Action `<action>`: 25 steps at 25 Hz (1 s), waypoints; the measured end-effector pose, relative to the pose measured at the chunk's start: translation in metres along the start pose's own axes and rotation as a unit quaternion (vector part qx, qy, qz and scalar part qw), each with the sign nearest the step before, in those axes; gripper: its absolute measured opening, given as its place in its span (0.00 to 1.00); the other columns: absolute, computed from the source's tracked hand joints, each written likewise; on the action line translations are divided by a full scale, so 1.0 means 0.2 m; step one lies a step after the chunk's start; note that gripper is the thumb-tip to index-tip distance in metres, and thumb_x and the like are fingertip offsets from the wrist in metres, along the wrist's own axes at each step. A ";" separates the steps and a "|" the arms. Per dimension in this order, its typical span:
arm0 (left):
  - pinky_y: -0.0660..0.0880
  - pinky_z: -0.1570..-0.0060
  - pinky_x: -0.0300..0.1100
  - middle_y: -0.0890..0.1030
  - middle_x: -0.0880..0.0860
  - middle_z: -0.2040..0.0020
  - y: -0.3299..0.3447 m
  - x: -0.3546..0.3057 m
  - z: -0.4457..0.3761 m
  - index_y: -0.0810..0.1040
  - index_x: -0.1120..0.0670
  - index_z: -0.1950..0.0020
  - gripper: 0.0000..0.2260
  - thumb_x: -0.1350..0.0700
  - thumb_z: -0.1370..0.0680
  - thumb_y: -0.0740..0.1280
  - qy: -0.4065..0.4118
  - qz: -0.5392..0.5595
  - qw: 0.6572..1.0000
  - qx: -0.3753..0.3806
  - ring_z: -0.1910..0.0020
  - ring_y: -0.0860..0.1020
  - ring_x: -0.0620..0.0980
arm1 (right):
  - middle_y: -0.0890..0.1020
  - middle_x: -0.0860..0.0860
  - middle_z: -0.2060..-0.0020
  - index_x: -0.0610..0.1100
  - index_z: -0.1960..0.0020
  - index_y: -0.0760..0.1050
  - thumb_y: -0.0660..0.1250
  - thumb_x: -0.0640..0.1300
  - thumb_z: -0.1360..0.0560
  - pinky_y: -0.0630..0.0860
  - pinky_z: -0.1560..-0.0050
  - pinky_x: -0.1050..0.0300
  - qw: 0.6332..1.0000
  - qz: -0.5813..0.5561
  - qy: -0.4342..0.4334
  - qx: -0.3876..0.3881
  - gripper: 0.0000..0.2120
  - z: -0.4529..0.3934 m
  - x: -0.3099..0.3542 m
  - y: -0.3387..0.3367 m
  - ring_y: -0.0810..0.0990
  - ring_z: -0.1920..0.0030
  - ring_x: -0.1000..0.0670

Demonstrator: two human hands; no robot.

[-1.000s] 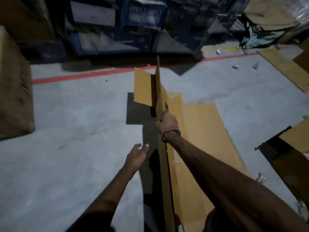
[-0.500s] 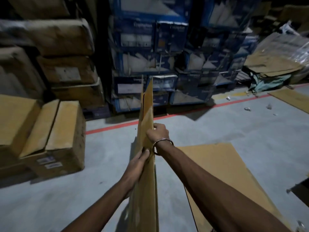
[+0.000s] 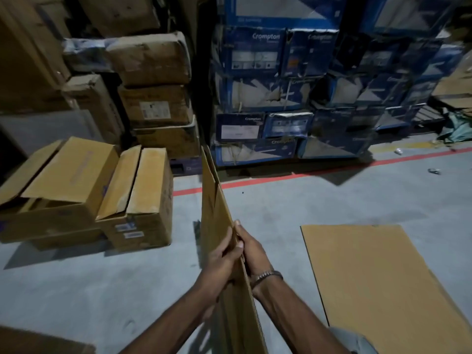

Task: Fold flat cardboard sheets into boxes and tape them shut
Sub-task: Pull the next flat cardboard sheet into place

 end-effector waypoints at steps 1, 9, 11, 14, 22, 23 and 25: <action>0.79 0.35 0.56 0.80 0.41 0.32 -0.04 0.01 -0.03 0.70 0.29 0.26 0.21 0.46 0.17 0.67 0.010 -0.003 1.000 -0.007 0.36 0.80 0.45 | 0.84 0.39 0.40 0.41 0.39 0.85 0.75 0.60 0.26 0.76 0.32 0.40 1.000 -0.007 -0.014 0.008 0.26 -0.03 0.02 0.02 0.83 0.38 0.40; 0.81 0.47 0.44 0.80 0.35 0.34 -0.12 -0.07 -0.11 0.71 0.31 0.25 0.21 0.48 0.16 0.66 0.034 -0.019 0.999 -0.001 0.43 0.80 0.32 | 0.86 0.40 0.45 0.41 0.38 0.84 0.73 0.42 0.22 0.79 0.35 0.46 0.997 -0.024 -0.068 0.013 0.14 -0.10 0.07 0.09 0.85 0.46 0.43; 0.81 0.48 0.43 0.78 0.34 0.32 -0.13 -0.04 -0.12 0.70 0.31 0.25 0.21 0.48 0.15 0.66 0.032 -0.014 0.999 0.012 0.41 0.78 0.32 | 0.86 0.39 0.45 0.41 0.36 0.83 0.72 0.41 0.21 0.80 0.38 0.48 0.998 -0.015 -0.069 0.003 0.14 -0.12 0.05 0.07 0.85 0.46 0.43; 0.82 0.48 0.43 0.77 0.35 0.31 -0.15 0.01 -0.12 0.70 0.30 0.25 0.21 0.48 0.15 0.66 0.012 -0.014 1.000 0.016 0.38 0.78 0.34 | 0.86 0.39 0.45 0.40 0.36 0.82 0.72 0.40 0.21 0.80 0.38 0.47 0.998 -0.007 -0.060 -0.012 0.14 -0.14 0.00 0.05 0.85 0.44 0.42; 0.81 0.44 0.49 0.78 0.36 0.31 -0.17 0.06 -0.15 0.70 0.32 0.24 0.21 0.51 0.15 0.65 -0.001 -0.005 1.000 -0.001 0.39 0.77 0.33 | 0.87 0.42 0.47 0.40 0.37 0.83 0.72 0.38 0.22 0.80 0.35 0.47 0.998 0.004 -0.053 -0.034 0.14 -0.21 -0.04 0.03 0.86 0.44 0.43; 0.81 0.47 0.46 0.78 0.37 0.31 -0.16 0.06 -0.15 0.70 0.33 0.24 0.21 0.52 0.14 0.64 -0.001 0.000 1.000 -0.001 0.40 0.77 0.33 | 0.87 0.43 0.47 0.41 0.38 0.83 0.73 0.38 0.22 0.79 0.35 0.46 0.998 0.015 -0.054 -0.039 0.13 -0.22 -0.04 0.03 0.86 0.43 0.44; 0.82 0.48 0.46 0.77 0.38 0.30 -0.15 0.07 -0.17 0.70 0.34 0.24 0.21 0.53 0.14 0.64 0.005 0.005 1.000 0.004 0.38 0.76 0.33 | 0.87 0.44 0.46 0.43 0.39 0.84 0.73 0.39 0.23 0.80 0.35 0.47 0.997 0.035 -0.060 -0.045 0.12 -0.22 -0.03 0.02 0.86 0.43 0.45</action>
Point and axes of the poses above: each hand's wrist, its own z-axis away from the middle knuckle, its own y-axis out of the palm, x = y × z, the point moved 7 cm from there along -z, towards the middle knuckle
